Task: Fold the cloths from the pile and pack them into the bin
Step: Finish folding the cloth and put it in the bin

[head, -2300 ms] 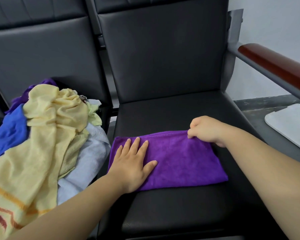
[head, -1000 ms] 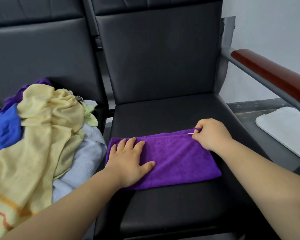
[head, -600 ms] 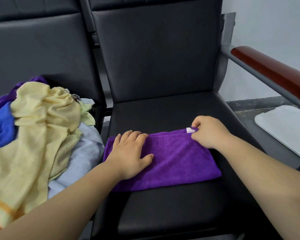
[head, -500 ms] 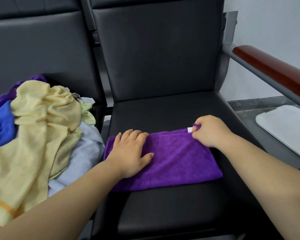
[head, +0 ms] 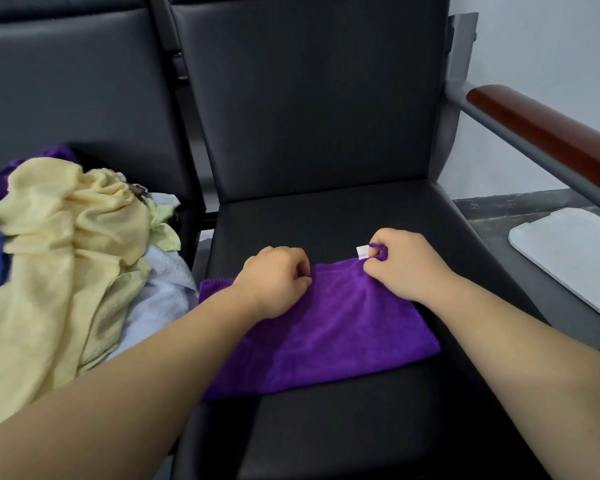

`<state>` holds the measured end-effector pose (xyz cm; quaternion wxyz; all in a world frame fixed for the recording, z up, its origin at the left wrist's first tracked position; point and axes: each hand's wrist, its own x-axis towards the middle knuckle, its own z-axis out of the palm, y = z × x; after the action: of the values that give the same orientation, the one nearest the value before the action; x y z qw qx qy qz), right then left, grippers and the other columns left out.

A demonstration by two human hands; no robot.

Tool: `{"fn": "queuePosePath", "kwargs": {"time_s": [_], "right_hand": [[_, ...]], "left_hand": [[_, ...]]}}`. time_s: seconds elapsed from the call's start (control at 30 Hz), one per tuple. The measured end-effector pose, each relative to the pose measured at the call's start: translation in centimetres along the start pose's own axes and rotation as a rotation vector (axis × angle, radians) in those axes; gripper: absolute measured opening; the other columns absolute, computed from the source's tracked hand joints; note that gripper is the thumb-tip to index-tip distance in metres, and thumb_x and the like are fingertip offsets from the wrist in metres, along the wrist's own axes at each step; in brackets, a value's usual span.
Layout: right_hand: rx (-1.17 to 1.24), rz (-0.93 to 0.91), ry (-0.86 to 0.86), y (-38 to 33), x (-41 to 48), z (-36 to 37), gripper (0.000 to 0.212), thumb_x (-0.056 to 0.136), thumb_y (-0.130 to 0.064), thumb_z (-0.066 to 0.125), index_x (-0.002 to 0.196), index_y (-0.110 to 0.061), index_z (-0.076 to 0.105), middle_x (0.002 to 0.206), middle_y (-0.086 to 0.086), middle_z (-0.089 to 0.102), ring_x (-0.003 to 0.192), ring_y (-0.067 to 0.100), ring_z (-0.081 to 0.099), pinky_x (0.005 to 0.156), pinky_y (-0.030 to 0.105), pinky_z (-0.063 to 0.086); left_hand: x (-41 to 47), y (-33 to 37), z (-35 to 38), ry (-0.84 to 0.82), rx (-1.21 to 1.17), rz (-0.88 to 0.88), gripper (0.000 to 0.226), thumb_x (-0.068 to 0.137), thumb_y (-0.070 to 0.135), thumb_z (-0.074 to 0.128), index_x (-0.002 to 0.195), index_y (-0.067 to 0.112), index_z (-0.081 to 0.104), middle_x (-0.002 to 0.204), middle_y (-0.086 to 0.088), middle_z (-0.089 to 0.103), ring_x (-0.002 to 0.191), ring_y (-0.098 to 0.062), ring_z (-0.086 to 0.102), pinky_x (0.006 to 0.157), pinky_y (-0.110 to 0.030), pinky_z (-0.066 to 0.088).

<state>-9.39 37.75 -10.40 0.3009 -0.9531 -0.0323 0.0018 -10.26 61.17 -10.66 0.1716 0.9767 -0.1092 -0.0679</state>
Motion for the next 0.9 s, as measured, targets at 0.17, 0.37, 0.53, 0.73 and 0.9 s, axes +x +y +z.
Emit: {"fn": "queuePosePath", "kwargs": {"time_s": [0.17, 0.37, 0.53, 0.73, 0.9], "right_hand": [[-0.054, 0.004, -0.017, 0.4, 0.9, 0.3, 0.003, 0.096, -0.023, 0.060, 0.097, -0.020, 0.059, 0.089, -0.009, 0.058, 0.078, 0.008, 0.055, 0.058, 0.024, 0.039], [-0.107, 0.029, -0.042, 0.3, 1.3, 0.7, 0.008, 0.100, -0.020, 0.052, 0.107, -0.016, 0.055, 0.099, -0.001, 0.057, 0.087, 0.020, 0.056, 0.066, 0.032, 0.039], [-0.135, 0.040, -0.053, 0.0, 1.2, 0.8, 0.008, 0.102, -0.017, 0.049, 0.108, -0.014, 0.053, 0.102, 0.004, 0.060, 0.084, 0.021, 0.056, 0.070, 0.033, 0.042], [-0.176, 0.059, -0.074, -0.6, 1.1, 0.8, 0.009, 0.104, -0.016, 0.047, 0.111, -0.013, 0.051, 0.102, 0.005, 0.059, 0.084, 0.022, 0.056, 0.071, 0.034, 0.045], [-0.204, 0.068, -0.072, -1.0, 1.1, 0.9, 0.009, 0.105, -0.016, 0.048, 0.112, -0.012, 0.050, 0.103, 0.007, 0.058, 0.085, 0.024, 0.056, 0.072, 0.034, 0.045]], "left_hand": [[0.7, -0.5, 0.9, -0.007, -0.020, -0.017, 0.010, 0.096, 0.035, 0.059, 0.086, 0.031, 0.058, 0.094, 0.012, 0.050, 0.100, -0.020, 0.052, 0.095, -0.045, 0.048], [1.5, -0.6, 0.7, -0.037, -0.071, -0.064, 0.016, 0.095, 0.031, 0.058, 0.081, 0.031, 0.049, 0.089, 0.011, 0.056, 0.093, -0.023, 0.057, 0.091, -0.049, 0.051], [2.1, -0.8, 0.4, -0.083, -0.057, -0.109, 0.015, 0.094, 0.030, 0.060, 0.081, 0.027, 0.052, 0.084, 0.008, 0.060, 0.085, -0.021, 0.060, 0.083, -0.040, 0.053], [2.0, -0.7, 0.1, -0.098, -0.032, -0.109, 0.013, 0.094, 0.033, 0.061, 0.084, 0.028, 0.053, 0.089, 0.008, 0.061, 0.087, -0.019, 0.060, 0.081, -0.038, 0.053], [2.1, -0.6, -0.3, -0.119, -0.029, -0.112, 0.016, 0.098, 0.029, 0.056, 0.084, 0.022, 0.049, 0.086, 0.004, 0.058, 0.080, -0.019, 0.055, 0.069, -0.033, 0.043]]}}
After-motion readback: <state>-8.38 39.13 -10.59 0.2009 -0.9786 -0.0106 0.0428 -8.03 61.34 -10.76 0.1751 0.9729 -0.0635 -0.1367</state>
